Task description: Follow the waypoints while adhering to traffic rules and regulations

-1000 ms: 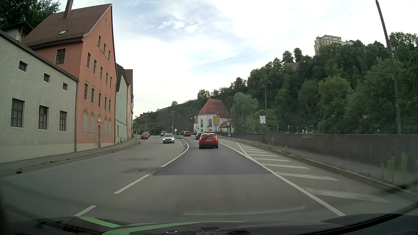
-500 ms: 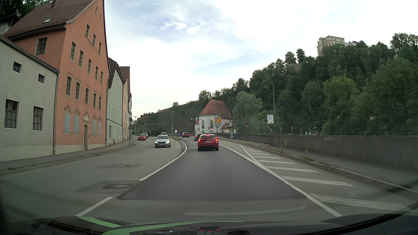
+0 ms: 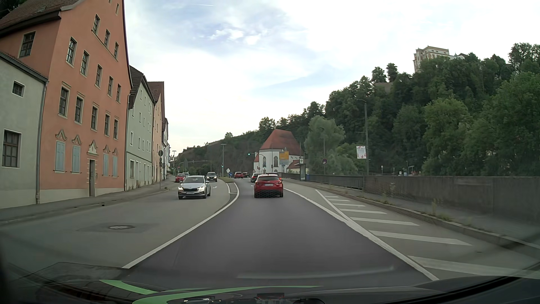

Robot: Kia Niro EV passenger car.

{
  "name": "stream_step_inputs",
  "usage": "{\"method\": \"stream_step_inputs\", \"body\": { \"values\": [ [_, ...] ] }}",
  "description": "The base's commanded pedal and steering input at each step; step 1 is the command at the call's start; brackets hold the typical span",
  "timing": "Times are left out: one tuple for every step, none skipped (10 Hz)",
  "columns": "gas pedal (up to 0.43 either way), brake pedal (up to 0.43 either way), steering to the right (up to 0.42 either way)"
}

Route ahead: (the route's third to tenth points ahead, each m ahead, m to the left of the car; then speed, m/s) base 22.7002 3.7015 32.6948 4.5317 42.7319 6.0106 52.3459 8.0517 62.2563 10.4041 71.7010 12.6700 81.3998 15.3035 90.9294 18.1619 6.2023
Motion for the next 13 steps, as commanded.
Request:
{"method": "stream_step_inputs", "body": {
  "values": [
    [0.0,0.0,-0.013],
    [0.0,0.0,-0.013],
    [0.0,0.0,-0.014],
    [0.0,0.0,-0.015],
    [0.0,0.0,-0.017],
    [0.0,0.0,-0.018],
    [0.059,0.0,-0.018],
    [0.11,0.0,-0.018],
    [0.13,0.0,-0.016],
    [0.13,0.0,-0.014],
    [0.13,0.0,-0.014],
    [0.13,0.0,-0.014],
    [0.118,0.0,-0.014]
  ]
}}
